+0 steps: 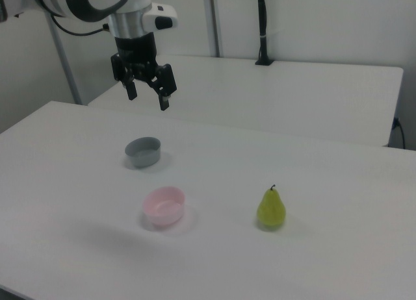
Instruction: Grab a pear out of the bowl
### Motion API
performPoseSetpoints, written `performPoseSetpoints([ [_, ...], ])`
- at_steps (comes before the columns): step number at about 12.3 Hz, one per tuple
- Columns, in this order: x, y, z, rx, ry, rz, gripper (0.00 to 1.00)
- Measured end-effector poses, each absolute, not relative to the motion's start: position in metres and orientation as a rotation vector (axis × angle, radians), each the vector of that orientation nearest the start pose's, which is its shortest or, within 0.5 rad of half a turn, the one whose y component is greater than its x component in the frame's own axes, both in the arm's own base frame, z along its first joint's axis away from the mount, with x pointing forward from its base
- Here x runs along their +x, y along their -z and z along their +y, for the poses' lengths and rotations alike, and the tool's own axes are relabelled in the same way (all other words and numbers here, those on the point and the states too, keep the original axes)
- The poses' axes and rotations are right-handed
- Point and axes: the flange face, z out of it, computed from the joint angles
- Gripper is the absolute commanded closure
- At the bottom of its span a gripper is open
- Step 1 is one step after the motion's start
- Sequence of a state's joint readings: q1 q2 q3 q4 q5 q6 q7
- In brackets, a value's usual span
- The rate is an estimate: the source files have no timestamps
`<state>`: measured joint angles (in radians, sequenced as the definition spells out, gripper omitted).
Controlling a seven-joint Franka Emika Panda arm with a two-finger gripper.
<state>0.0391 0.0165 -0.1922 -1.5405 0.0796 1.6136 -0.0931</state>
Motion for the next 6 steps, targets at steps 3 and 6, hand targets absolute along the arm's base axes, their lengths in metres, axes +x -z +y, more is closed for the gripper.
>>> performPoseSetpoints([
  [3,0.564,-0.618,-0.065,-3.077,0.108,-0.023,0.00],
  [6,0.564,-0.617,-0.067,-3.077,0.105,-0.028,0.00],
])
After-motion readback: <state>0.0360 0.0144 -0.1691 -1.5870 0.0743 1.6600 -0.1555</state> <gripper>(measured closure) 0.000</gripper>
